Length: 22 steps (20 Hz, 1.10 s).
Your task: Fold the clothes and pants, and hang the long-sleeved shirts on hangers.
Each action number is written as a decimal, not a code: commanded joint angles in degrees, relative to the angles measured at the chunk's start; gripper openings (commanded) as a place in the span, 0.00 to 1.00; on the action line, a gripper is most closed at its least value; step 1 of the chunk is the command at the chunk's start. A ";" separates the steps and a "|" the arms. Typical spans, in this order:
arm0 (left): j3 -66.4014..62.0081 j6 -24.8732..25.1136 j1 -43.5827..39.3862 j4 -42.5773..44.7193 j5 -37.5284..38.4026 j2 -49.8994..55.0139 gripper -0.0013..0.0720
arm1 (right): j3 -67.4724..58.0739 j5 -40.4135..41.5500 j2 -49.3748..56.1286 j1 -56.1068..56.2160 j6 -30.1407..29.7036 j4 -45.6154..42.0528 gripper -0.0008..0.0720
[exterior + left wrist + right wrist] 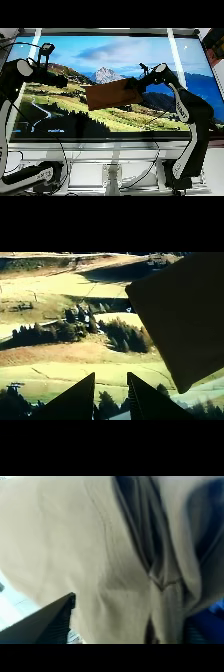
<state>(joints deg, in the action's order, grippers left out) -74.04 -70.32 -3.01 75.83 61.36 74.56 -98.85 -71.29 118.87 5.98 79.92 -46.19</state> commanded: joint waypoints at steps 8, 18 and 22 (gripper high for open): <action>-0.02 0.00 0.00 0.04 0.02 -0.02 0.33 | -0.20 0.26 -7.45 -1.73 0.13 -0.15 0.03; -0.02 0.00 0.44 3.98 4.46 -0.26 0.33 | -0.20 0.33 -30.93 -32.33 8.48 -18.14 0.03; -0.02 0.00 0.74 8.09 6.56 -0.26 0.33 | -0.17 -2.84 -35.34 -49.40 14.93 -26.60 0.03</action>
<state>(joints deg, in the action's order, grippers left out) -74.04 -70.32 -2.46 80.84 66.06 74.35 -99.02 -71.83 87.02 -32.62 89.49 -65.25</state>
